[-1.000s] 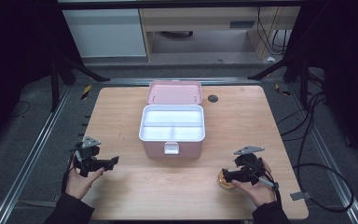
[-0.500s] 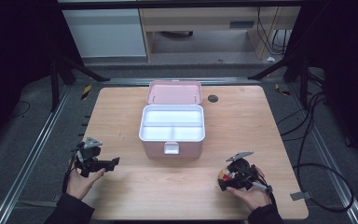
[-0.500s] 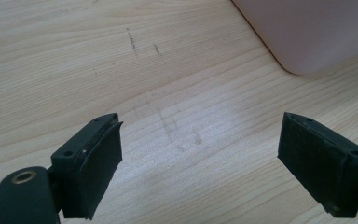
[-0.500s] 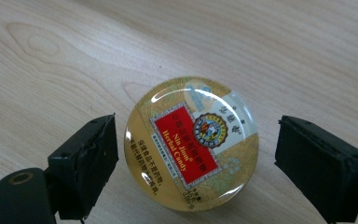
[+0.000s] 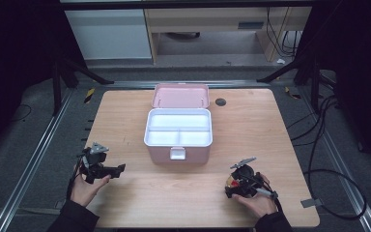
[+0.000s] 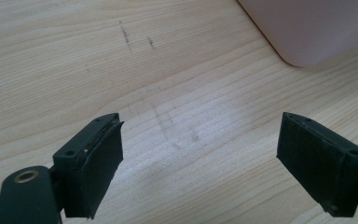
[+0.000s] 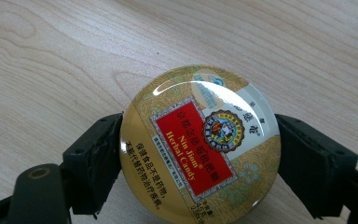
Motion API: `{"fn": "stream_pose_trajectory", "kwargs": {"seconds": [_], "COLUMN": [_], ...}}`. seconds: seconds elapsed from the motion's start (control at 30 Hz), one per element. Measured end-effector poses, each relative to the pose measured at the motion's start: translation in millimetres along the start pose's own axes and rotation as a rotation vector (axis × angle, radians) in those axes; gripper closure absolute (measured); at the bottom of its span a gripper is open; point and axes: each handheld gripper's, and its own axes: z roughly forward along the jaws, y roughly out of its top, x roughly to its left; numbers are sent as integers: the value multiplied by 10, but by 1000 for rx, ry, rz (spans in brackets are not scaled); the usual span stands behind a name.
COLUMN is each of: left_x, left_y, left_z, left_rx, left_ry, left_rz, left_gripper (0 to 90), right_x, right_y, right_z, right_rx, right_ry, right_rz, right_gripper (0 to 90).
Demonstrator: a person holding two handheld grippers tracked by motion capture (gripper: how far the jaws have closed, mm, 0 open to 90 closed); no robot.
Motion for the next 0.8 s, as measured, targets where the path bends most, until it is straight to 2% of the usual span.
{"fn": "stream_pose_trajectory", "kwargs": {"seconds": [0.13, 0.23, 0.4, 0.6, 0.8], "left_x": [-7, 4, 10, 13, 11], "left_y": [-2, -6, -4, -1, 0], "left_z": [11, -5, -4, 2, 2], "left_rx": [7, 2, -2, 3, 3], "left_ry": [-1, 1, 2, 2, 2], "left_rz": [6, 2, -4, 1, 0], "left_gripper": [138, 139, 142, 143, 144], "right_x": [-5, -49, -312, -684, -868], "right_y": [7, 11, -42, -158, -243], "right_z": [6, -26, -114, -120, -132], "right_rx": [5, -2, -29, -17, -8], "right_ry": [-1, -27, -59, -120, -147], "right_rz": [0, 12, 79, 177, 221], "right_gripper": [204, 205, 206, 206, 206]}}
